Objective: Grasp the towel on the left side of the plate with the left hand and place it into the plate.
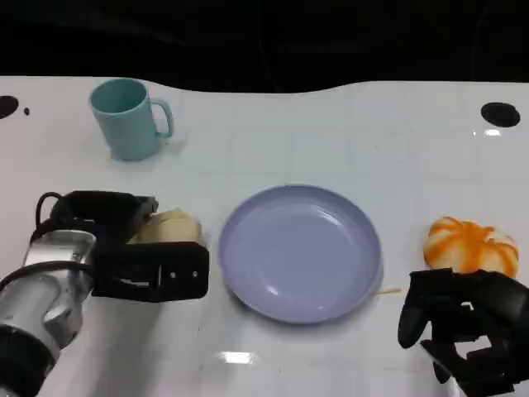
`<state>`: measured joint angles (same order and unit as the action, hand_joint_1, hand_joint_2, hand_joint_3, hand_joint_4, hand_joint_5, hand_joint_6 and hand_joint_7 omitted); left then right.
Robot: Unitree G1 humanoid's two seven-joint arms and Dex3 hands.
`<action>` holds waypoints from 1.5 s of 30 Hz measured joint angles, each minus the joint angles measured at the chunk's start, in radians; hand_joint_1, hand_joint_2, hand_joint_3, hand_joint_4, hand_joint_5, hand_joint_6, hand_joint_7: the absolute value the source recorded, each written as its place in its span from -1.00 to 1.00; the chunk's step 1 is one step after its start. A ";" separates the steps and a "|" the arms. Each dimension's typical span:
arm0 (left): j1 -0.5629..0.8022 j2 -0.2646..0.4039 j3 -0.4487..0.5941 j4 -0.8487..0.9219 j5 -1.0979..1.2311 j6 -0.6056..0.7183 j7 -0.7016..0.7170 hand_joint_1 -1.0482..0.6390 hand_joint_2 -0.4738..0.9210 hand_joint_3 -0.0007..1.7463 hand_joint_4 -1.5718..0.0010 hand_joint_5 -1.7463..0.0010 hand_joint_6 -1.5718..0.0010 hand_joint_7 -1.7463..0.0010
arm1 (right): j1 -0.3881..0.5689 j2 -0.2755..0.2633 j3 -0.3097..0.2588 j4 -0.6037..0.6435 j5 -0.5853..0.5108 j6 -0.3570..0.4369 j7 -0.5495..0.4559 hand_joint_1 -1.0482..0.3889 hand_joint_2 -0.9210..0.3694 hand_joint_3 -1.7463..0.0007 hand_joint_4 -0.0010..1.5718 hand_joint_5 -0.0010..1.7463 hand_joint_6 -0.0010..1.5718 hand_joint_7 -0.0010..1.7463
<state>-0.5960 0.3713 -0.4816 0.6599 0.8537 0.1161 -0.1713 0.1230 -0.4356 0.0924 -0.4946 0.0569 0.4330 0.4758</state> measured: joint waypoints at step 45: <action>-0.009 -0.063 0.049 -0.016 -0.150 -0.344 0.560 -0.01 0.44 0.07 -0.11 -1.00 0.13 -0.82 | 0.000 0.000 0.000 0.008 0.003 -0.003 0.002 0.59 -0.58 -0.14 -0.14 0.93 -0.16 0.63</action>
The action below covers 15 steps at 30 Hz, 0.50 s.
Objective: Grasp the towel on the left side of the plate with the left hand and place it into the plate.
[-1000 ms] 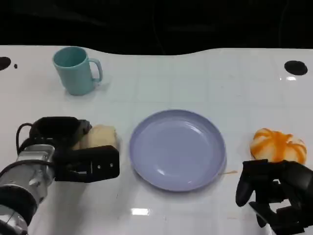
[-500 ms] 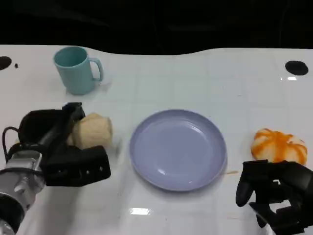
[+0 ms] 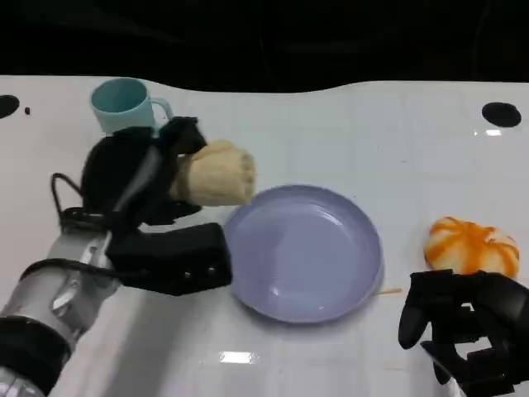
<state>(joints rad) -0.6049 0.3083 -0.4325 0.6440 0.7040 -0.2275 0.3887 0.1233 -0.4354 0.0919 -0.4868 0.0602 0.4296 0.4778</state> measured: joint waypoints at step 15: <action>-0.012 -0.148 -0.071 -0.039 0.010 0.032 -0.212 0.01 0.45 0.00 -0.08 -1.00 0.22 -1.00 | 0.000 0.000 0.000 0.000 0.000 -0.005 0.004 0.58 -0.57 -0.15 -0.15 0.93 -0.17 0.64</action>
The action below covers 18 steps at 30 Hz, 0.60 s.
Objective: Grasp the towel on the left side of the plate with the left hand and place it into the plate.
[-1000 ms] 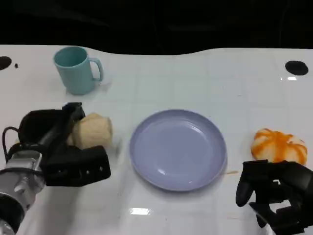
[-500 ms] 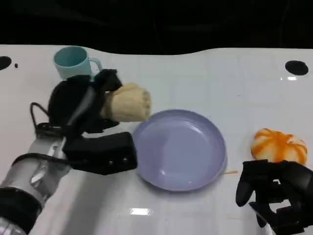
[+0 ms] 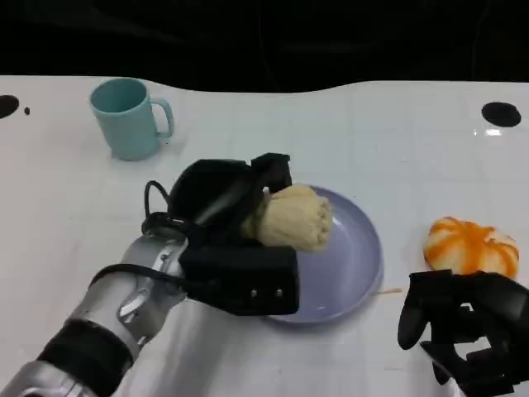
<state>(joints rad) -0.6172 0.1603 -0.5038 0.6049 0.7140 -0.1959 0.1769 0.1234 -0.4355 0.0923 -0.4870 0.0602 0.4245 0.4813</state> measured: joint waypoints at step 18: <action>-0.009 0.024 -0.015 -0.088 -0.021 0.030 -0.295 -0.72 1.00 -0.91 0.89 0.60 0.81 1.00 | -0.001 -0.001 0.000 -0.006 0.000 0.010 0.002 0.59 -0.56 -0.17 -0.14 0.93 -0.16 0.64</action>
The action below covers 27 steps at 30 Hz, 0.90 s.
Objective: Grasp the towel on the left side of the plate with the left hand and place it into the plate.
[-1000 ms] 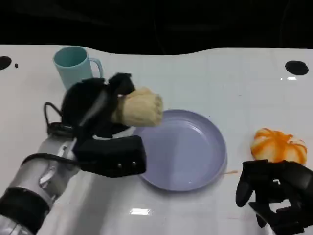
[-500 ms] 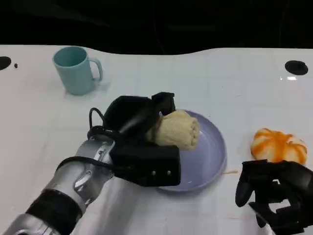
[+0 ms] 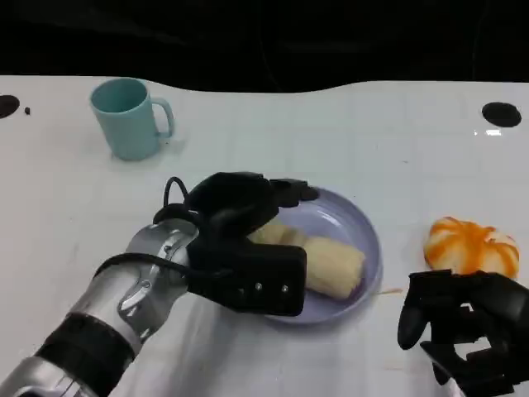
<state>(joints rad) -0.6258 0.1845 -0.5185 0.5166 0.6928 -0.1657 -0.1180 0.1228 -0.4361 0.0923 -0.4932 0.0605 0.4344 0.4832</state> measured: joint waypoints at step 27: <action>0.273 0.171 0.244 -0.532 -0.309 0.155 -0.259 -0.06 1.00 -0.78 0.04 0.40 0.07 0.86 | -0.009 0.000 0.003 -0.005 -0.006 0.015 -0.002 0.59 -0.58 -0.15 -0.15 0.94 -0.17 0.65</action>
<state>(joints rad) -0.3529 0.3556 -0.2743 -0.0159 0.3839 -0.0108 -0.3774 0.1140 -0.4357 0.0950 -0.4980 0.0549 0.4491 0.4813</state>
